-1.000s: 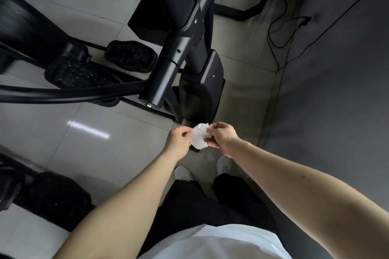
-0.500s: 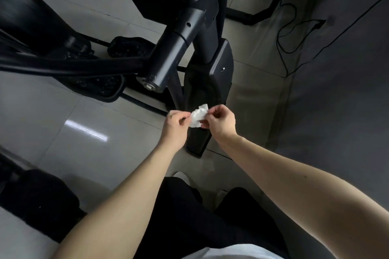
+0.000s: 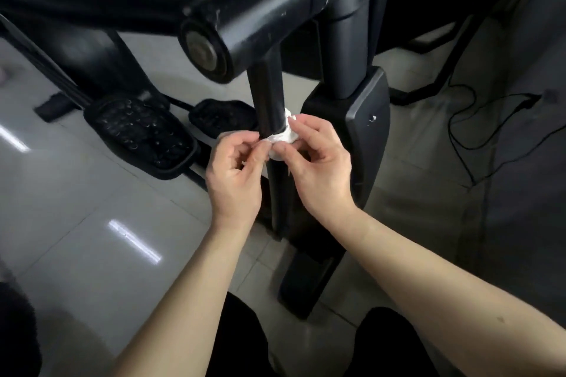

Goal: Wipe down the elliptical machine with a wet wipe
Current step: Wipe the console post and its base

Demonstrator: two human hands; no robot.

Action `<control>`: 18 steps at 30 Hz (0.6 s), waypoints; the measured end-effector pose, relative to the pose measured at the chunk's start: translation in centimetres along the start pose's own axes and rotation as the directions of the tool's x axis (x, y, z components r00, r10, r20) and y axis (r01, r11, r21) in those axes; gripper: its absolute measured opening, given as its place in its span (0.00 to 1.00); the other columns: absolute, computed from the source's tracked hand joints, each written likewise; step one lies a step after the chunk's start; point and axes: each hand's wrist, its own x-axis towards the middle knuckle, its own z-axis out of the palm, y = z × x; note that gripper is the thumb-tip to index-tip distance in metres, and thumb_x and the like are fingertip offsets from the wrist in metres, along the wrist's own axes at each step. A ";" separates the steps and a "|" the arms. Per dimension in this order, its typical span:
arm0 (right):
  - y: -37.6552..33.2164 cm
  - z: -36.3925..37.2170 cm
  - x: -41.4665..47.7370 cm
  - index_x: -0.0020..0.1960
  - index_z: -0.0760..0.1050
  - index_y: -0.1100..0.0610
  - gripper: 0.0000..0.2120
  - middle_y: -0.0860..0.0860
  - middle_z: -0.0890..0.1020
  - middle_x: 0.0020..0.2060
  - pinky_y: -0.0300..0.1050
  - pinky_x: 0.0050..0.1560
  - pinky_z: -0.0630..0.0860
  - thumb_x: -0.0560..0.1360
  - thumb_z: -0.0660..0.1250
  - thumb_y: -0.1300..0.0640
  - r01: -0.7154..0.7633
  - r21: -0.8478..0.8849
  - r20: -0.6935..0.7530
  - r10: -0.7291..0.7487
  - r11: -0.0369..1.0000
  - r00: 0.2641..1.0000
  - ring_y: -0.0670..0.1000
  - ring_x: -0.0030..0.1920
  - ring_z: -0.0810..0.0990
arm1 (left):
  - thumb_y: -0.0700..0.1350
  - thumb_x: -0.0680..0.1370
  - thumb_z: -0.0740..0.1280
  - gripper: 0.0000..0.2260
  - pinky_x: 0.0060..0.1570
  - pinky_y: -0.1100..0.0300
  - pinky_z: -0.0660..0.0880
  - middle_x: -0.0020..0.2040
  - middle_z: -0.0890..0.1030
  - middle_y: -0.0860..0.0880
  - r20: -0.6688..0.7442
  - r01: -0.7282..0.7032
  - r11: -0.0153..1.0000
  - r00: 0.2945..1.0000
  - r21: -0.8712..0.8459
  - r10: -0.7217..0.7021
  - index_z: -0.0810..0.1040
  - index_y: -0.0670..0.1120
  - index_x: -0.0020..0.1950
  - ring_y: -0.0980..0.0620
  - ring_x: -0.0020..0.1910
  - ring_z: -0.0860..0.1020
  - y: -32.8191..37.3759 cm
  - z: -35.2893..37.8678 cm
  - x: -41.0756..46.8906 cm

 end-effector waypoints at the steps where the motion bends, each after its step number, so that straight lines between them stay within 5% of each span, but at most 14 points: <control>1: 0.9 0.1 0.1 0.66 0.80 0.61 0.19 0.52 0.79 0.59 0.45 0.54 0.81 0.76 0.75 0.60 0.063 -0.012 -0.006 -0.063 0.998 0.998 0.52 0.48 0.82 | 0.41 0.79 0.72 0.06 0.48 0.55 0.81 0.50 0.82 0.41 -0.019 -0.032 0.999 0.999 0.011 0.032 0.79 0.43 0.55 0.45 0.47 0.83 -0.5 0.1 0.1; 8: 4.7 1.2 0.2 0.67 0.80 0.54 0.18 0.45 0.80 0.61 0.50 0.61 0.78 0.78 0.73 0.52 0.262 0.013 -0.063 -0.261 0.965 0.963 0.50 0.62 0.79 | 0.48 0.79 0.72 0.05 0.44 0.66 0.76 0.43 0.82 0.53 -0.137 -0.133 0.990 0.981 0.041 0.137 0.81 0.48 0.47 0.56 0.43 0.81 -1.7 1.3 -0.2; 11: 5.1 1.4 0.2 0.68 0.79 0.49 0.16 0.40 0.82 0.55 0.40 0.60 0.76 0.80 0.70 0.53 0.289 0.038 -0.008 -0.289 0.957 0.957 0.48 0.60 0.78 | 0.49 0.78 0.73 0.04 0.43 0.67 0.76 0.41 0.82 0.58 -0.160 -0.124 0.991 0.978 0.057 0.132 0.81 0.52 0.45 0.59 0.42 0.81 -1.5 1.5 -0.5; 15: 5.0 1.1 0.4 0.56 0.82 0.49 0.05 0.47 0.79 0.38 0.34 0.49 0.71 0.81 0.68 0.53 0.331 0.030 0.051 -0.332 0.943 0.942 0.47 0.50 0.77 | 0.48 0.78 0.73 0.05 0.40 0.71 0.72 0.40 0.82 0.59 -0.147 -0.097 0.986 0.982 0.138 0.117 0.81 0.50 0.44 0.62 0.39 0.78 -0.7 1.2 -0.3; 18: 4.4 0.7 0.3 0.55 0.77 0.35 0.11 0.42 0.80 0.42 0.29 0.49 0.70 0.80 0.69 0.51 0.333 0.050 0.069 -0.336 0.942 0.940 0.45 0.51 0.77 | 0.47 0.78 0.73 0.04 0.40 0.71 0.73 0.40 0.83 0.57 -0.112 -0.068 0.983 0.990 0.173 0.089 0.82 0.50 0.43 0.61 0.39 0.79 0.3 0.8 -0.4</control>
